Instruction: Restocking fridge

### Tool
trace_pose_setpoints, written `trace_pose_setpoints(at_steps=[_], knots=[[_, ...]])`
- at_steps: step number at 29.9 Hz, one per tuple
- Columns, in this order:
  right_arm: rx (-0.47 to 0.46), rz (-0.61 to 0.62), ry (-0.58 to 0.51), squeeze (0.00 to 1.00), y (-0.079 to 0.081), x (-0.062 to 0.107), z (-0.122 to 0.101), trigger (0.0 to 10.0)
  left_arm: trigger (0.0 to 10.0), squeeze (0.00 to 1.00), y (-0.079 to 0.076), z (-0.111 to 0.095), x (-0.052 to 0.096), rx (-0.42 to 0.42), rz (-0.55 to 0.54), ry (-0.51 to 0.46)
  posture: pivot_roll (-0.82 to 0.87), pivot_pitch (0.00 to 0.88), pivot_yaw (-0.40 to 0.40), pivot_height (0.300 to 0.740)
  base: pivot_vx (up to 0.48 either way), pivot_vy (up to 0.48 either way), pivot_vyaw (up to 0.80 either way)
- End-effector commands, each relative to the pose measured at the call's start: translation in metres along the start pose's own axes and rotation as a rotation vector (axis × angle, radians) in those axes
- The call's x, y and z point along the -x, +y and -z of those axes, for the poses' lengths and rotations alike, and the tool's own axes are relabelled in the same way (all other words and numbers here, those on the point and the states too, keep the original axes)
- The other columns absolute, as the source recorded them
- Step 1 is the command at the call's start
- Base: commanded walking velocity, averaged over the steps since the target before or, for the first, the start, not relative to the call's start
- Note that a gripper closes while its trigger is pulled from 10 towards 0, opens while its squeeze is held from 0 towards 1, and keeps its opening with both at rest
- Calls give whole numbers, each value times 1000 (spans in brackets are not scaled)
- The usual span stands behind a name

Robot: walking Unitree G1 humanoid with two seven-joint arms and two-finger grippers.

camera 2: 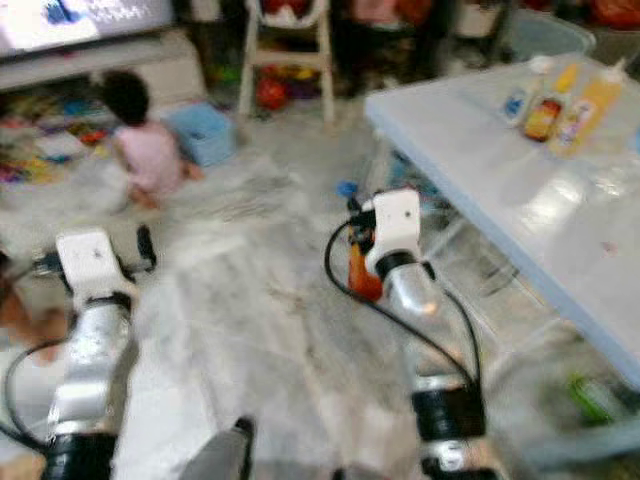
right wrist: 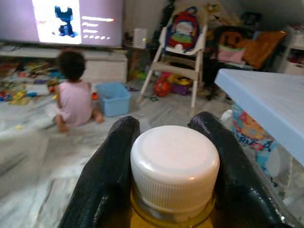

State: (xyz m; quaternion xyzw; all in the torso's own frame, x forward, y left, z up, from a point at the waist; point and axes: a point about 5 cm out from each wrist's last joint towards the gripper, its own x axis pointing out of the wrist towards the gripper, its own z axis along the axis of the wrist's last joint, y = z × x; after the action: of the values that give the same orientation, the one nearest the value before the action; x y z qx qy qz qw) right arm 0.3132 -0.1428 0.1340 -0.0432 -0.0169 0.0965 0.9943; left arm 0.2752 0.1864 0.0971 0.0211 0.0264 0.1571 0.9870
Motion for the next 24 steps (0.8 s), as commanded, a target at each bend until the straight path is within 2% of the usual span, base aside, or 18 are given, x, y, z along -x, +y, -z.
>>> trace_pose_setpoints(at_steps=[1,21,24], knots=[[-1,18,-49,0,-5,-2,-10,10000,10000,0,2,-4,-3,-20,0,-16,58,0,-48,740,0,0,800],[-18,12,-52,0,-2,-3,-11,10000,10000,0,12,-5,-8,-61,-64,-13,62,0,-40,740,0,0,800],[-22,9,-52,0,-2,-3,-11,10000,10000,0,14,-4,-9,-65,-78,-10,63,0,-41,740,0,316,800]])
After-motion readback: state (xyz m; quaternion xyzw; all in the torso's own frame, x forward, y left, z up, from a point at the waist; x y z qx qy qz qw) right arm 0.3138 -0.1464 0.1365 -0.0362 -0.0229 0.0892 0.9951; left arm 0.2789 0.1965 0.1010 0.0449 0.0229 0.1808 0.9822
